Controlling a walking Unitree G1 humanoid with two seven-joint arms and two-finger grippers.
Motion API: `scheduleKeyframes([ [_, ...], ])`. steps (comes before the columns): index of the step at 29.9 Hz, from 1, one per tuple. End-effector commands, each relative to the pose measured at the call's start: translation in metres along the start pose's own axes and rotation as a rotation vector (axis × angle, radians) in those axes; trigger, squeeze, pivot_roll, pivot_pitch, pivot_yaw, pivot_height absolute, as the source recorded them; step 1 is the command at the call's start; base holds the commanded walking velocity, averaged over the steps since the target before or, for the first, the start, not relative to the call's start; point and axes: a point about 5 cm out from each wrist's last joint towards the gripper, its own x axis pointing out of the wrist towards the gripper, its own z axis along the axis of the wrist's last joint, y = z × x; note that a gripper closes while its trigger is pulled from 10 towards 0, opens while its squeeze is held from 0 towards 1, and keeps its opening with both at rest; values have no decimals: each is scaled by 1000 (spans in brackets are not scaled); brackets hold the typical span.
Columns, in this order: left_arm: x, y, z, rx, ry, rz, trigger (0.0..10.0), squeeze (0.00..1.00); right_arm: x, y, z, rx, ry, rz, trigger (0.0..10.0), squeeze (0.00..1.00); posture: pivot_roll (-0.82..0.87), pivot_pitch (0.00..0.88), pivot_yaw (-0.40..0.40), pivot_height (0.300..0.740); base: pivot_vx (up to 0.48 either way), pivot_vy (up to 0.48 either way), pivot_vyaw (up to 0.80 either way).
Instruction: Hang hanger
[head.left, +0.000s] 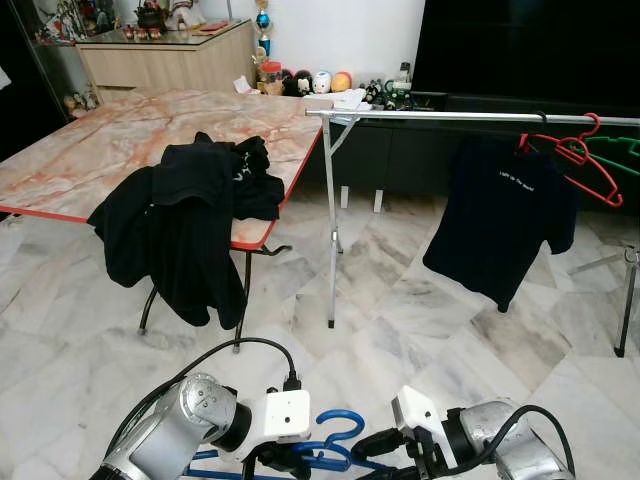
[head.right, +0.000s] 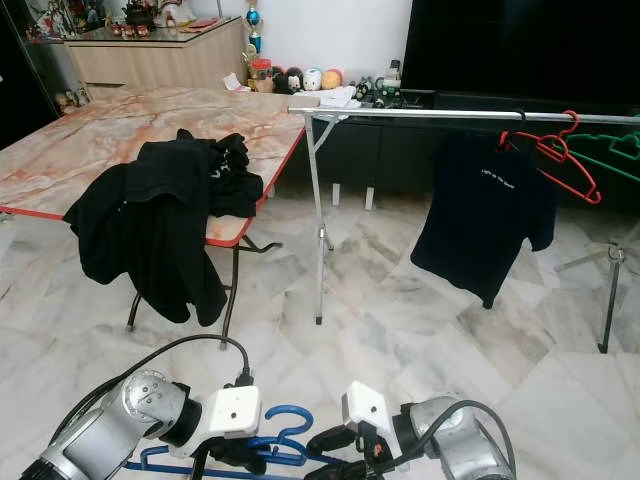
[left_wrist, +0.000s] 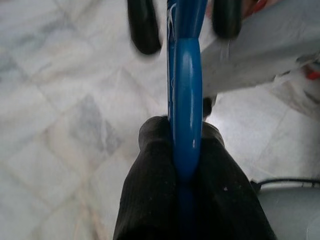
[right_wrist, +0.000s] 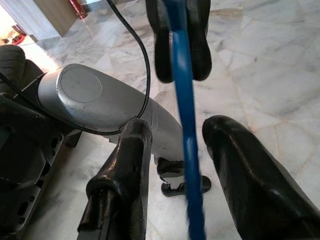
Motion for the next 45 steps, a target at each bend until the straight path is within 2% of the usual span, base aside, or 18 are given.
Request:
scheduleKeyframes([
  [1, -1, -3, 8, 26, -16, -17, 10000, 0, 3, -3, 4, -24, 9, 0, 10000, 0, 65, 13, 7, 740, 0, 0, 0],
  [11, 3, -4, 31, 60, -34, -61, 10000, 0, 14, -2, -2, 21, 0, 4, 10000, 0, 69, 14, 6, 740, 0, 0, 0],
  [12, 3, -4, 30, 60, -32, -61, 10000, 0, 14, -2, -2, 27, -10, 5, 6157, 0, 69, 14, 6, 740, 0, 0, 0],
  [13, 4, -4, 30, 59, -30, -61, 10000, 0, 15, -2, 0, 34, -25, 9, 3765, 0, 68, 16, 6, 740, 0, 0, 0],
  [14, 4, -4, 30, 60, -31, -61, 10000, 0, 14, -2, 1, 39, -29, 10, 0, 0, 68, 16, 6, 740, 0, 0, 0],
  [34, 6, 4, 33, 82, 0, 8, 10000, 0, 12, -6, -2, 41, 2, -18, 0, 0, 69, 19, 4, 740, 0, 0, 0],
  [45, 6, 20, 38, 138, -2, 121, 10000, 0, 15, -4, -5, 46, 12, -17, 0, 0, 70, 20, 7, 740, 0, 0, 0],
])
